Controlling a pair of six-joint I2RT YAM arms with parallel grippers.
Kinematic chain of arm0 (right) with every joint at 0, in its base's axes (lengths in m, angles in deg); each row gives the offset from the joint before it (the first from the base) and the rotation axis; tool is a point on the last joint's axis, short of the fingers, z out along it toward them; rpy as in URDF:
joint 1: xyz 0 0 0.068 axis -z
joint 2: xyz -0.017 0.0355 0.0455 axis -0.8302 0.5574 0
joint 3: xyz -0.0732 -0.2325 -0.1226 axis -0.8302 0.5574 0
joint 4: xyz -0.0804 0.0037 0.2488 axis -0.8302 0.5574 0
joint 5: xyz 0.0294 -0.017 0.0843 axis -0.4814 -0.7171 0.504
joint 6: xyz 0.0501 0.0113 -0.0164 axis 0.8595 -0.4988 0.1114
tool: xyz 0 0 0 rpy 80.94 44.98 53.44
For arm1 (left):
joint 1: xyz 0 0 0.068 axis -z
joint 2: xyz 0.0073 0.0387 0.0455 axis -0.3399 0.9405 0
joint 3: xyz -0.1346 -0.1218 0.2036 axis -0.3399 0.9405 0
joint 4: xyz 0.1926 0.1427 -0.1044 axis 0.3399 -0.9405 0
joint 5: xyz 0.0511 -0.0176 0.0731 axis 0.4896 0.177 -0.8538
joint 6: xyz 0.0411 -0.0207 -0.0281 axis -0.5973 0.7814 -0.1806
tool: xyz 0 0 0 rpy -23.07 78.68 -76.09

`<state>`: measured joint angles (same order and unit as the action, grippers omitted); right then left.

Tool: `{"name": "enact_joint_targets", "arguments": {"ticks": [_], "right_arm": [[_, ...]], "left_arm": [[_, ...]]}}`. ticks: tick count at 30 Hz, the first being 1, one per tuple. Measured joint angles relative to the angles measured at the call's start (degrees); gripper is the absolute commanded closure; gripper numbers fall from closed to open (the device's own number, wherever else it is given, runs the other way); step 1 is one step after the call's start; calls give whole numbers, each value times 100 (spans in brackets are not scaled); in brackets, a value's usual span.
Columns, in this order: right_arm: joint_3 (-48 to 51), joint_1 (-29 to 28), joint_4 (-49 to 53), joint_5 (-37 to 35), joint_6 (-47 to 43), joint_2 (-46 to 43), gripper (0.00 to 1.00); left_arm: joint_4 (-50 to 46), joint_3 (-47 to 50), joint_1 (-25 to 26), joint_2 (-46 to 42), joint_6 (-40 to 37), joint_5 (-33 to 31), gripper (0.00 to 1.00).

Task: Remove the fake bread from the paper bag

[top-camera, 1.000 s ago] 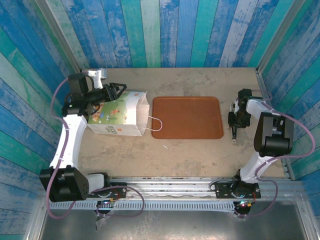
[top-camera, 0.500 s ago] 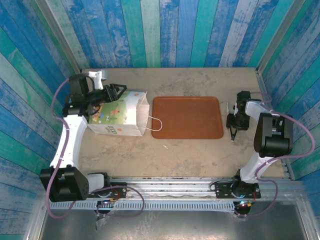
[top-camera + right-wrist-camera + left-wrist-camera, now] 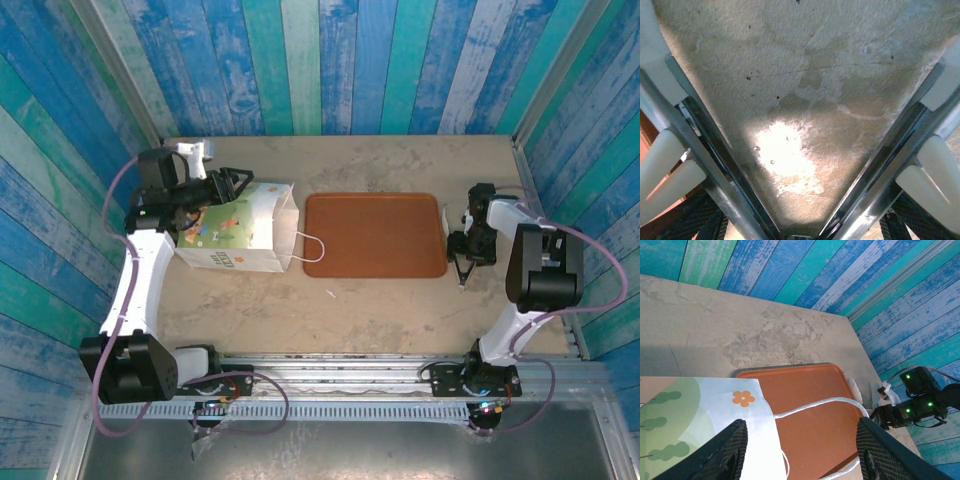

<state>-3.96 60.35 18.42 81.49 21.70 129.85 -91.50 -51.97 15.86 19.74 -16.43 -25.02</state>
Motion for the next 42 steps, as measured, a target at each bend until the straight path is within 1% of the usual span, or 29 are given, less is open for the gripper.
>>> {"name": "enact_joint_targets", "arguments": {"ticks": [5, 8, 13, 18, 20, 24, 26, 30, 42], "right_arm": [[-70, -48, 98, -31, -7, 63, 16], [-72, -92, 101, -87, 28, 61, 20], [-52, -31, 55, -52, 42, 46, 30], [-55, 127, 2, -90, 48, 39, 33], [-52, 151, -13, -157, 70, 28, 32], [-48, 168, -39, -197, 90, 17, 22], [-17, 168, -61, -201, 92, -13, 19], [175, 109, -101, -212, 136, -170, 15], [256, 164, -146, -142, 214, -203, 16]], "left_arm": [[-2, 0, 0, 0, 0, -2, 39], [-2, 0, 0, 0, 0, -2, 39], [-2, 0, 0, 0, -2, -2, 39], [-2, 0, 0, 0, 0, -2, 39], [-2, 0, 0, 0, 0, -2, 39], [-2, 0, 0, 0, 0, -2, 39], [-2, 0, 0, 0, 0, 0, 39], [2, 0, 0, 0, 0, 2, 39], [-11, 0, 0, 0, -44, 0, 39]]}}
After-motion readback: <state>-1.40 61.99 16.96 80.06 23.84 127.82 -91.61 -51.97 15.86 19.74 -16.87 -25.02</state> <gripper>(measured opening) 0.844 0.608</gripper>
